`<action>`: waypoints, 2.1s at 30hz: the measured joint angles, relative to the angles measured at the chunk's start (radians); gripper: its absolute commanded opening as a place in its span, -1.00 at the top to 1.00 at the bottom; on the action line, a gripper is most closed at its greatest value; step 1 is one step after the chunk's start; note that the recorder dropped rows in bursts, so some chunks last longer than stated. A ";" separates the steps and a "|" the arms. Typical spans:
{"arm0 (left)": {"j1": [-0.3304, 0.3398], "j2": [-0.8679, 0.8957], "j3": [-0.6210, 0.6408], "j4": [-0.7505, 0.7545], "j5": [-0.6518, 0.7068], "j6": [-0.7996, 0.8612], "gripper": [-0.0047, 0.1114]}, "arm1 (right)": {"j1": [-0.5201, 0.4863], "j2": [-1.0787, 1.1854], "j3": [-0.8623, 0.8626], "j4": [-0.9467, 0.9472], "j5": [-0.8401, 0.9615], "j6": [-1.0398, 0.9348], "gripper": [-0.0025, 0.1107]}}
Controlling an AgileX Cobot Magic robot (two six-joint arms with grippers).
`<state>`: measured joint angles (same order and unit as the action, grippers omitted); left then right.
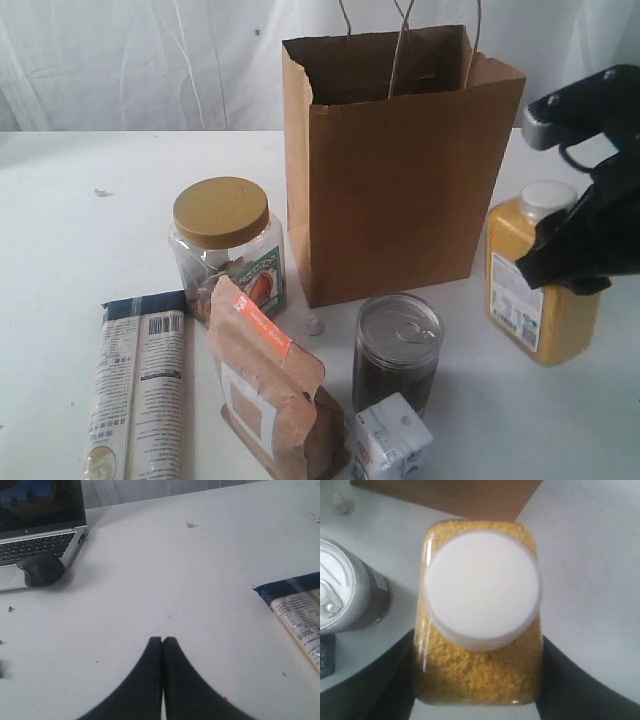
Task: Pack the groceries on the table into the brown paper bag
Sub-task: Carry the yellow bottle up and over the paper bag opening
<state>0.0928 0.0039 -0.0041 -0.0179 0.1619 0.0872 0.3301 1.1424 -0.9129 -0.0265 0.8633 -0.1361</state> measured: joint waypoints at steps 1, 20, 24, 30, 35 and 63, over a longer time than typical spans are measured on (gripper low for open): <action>0.000 0.000 0.000 0.000 0.000 0.000 0.92 | 0.000 -0.027 0.000 0.000 -0.002 0.000 0.96; 0.000 0.000 0.000 0.000 0.000 0.000 0.92 | 0.000 -0.307 -0.093 -0.711 -0.601 1.059 0.96; 0.000 0.000 0.000 0.000 0.000 0.000 0.92 | 0.000 -0.090 -0.255 -0.679 -0.572 1.115 0.96; 0.000 0.000 0.000 0.000 0.000 0.000 0.92 | 0.000 0.084 -0.498 -0.611 -0.487 1.112 0.96; 0.000 0.000 0.000 0.000 0.000 0.000 0.92 | 0.000 0.154 -0.580 -0.569 -0.467 1.082 0.96; 0.000 0.000 0.000 0.000 0.000 0.000 0.92 | -0.018 0.211 -0.601 -0.298 -0.238 0.301 0.96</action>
<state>0.0928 0.0039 -0.0041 -0.0179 0.1619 0.0872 0.3121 1.3533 -1.5141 -0.3247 0.6251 0.1647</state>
